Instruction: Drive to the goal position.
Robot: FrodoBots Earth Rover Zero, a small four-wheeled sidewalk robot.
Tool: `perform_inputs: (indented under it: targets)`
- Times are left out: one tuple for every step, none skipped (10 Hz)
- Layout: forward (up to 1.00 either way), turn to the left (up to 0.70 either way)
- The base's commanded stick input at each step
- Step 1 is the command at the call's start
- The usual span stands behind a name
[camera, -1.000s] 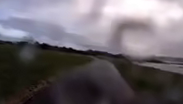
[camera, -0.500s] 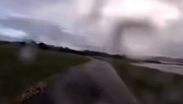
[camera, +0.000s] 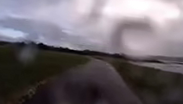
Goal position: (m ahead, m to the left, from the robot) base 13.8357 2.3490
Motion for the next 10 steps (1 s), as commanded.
perform_inputs:
  targets:
    - [0.70, 0.00]
    - [0.70, 0.00]
    - [0.70, 0.00]
    - [0.70, 0.00]
    - [0.70, 0.00]
    - [0.70, 0.00]
    - [0.70, 0.00]
    - [0.70, 0.00]
    - [0.70, 0.00]
    - [0.70, 0.00]
